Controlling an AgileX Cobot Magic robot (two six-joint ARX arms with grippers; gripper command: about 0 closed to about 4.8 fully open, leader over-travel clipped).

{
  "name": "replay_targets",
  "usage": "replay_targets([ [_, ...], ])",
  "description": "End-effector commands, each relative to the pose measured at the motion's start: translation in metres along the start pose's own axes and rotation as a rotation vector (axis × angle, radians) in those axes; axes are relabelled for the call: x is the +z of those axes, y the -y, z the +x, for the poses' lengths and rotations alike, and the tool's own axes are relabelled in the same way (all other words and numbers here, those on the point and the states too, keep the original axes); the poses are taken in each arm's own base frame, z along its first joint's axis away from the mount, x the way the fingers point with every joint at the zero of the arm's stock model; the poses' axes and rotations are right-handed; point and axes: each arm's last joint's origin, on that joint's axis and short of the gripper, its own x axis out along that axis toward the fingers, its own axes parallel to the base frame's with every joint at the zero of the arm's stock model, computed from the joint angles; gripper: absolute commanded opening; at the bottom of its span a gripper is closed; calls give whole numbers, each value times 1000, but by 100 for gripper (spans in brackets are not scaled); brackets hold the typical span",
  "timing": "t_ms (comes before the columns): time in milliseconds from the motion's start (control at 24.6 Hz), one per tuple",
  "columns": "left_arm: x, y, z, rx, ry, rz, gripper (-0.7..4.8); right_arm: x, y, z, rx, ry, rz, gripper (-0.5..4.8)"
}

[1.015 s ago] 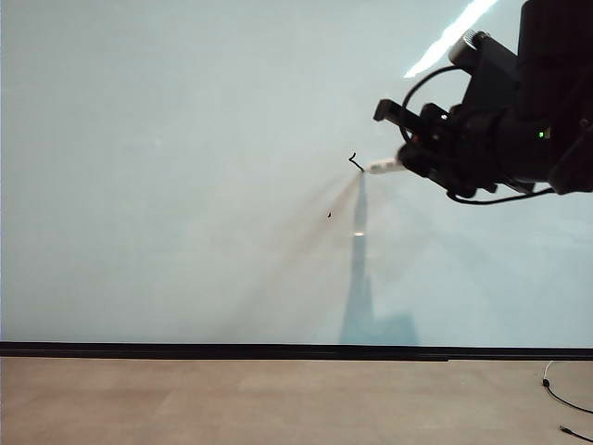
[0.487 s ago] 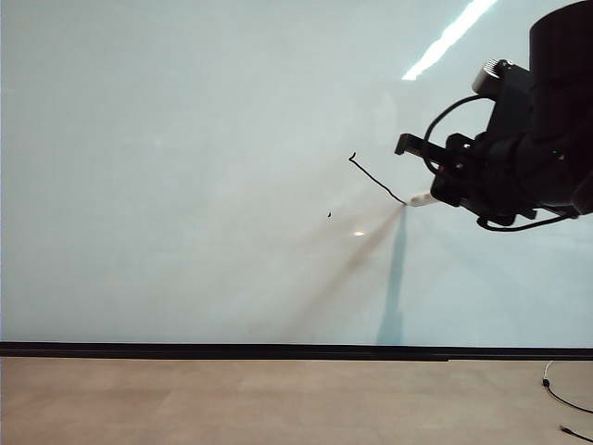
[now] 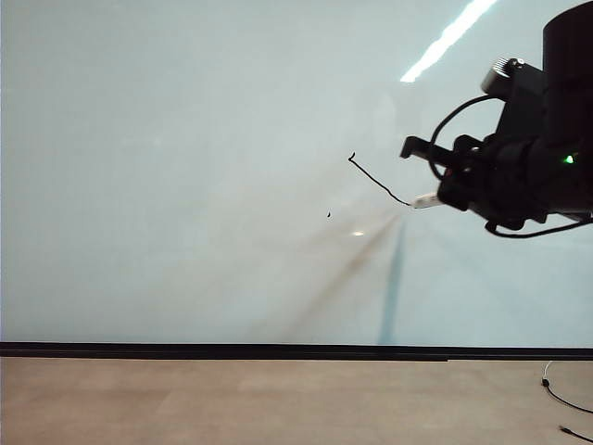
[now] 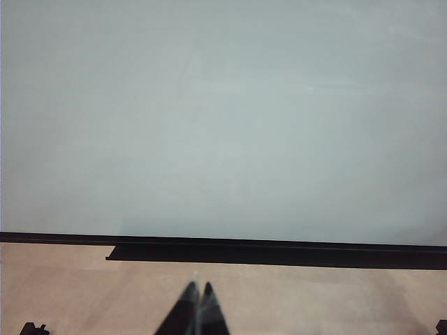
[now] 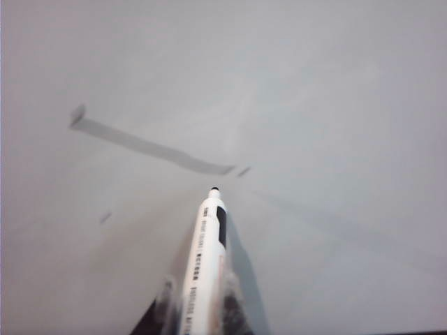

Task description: Pick up the pen on the shelf to the right of the whiteboard and draw a cross mark.

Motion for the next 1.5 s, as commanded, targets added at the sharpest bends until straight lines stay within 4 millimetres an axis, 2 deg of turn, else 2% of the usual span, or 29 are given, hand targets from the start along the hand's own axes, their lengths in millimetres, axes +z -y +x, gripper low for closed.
replay_targets([
  [41,2,0,0,-1,15,4,-4,-1,-9,-6,73,-3,-65,-5],
  [203,2,0,0,-1,15,4,-4,0,-16,-4,210,-13,-210,-5],
  [487,2,0,0,0,15,4,-5,4,-27,18,251,-53,-390,-5],
  [690,2,0,0,0,15,4,-4,12,-32,24,233,-92,-496,-5],
  [1015,2,0,0,-1,15,4,-4,25,-30,25,179,-100,-575,-5],
  [1502,2,0,0,-1,15,4,-5,35,-35,37,161,-92,-604,-5],
])
